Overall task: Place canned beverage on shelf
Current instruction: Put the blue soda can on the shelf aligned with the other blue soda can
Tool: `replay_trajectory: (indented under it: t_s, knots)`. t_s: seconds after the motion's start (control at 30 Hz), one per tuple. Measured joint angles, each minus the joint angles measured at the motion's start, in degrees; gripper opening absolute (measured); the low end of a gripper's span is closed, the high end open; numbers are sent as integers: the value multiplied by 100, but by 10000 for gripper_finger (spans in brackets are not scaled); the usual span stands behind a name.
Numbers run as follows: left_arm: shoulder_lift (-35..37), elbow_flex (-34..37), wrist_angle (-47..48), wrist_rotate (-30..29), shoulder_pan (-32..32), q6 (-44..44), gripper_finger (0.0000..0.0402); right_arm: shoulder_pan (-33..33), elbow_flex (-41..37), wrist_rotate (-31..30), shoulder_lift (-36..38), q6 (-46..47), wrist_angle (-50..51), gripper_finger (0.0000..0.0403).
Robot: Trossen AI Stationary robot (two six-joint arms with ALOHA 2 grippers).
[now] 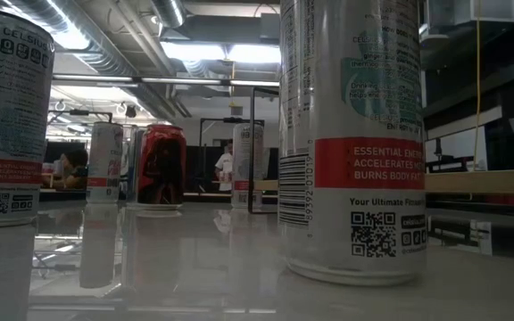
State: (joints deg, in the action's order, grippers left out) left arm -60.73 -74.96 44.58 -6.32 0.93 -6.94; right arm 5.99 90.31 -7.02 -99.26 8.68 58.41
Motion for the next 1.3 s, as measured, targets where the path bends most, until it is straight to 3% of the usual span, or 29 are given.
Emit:
replay_trajectory:
  t_s: [0.23, 0.97, 1.3]
  knots:
    - [0, 0, 0, -110, 1, 0, 310, -53, 2, 59, 6, -204, 15, 234]
    - [0, 0, -3, -117, 0, -15, 310, -1083, -11, 213, 144, -1120, 318, 232]
    - [0, 0, -4, -263, 0, -4, 310, -1126, -11, 405, 153, -1207, 356, 234]
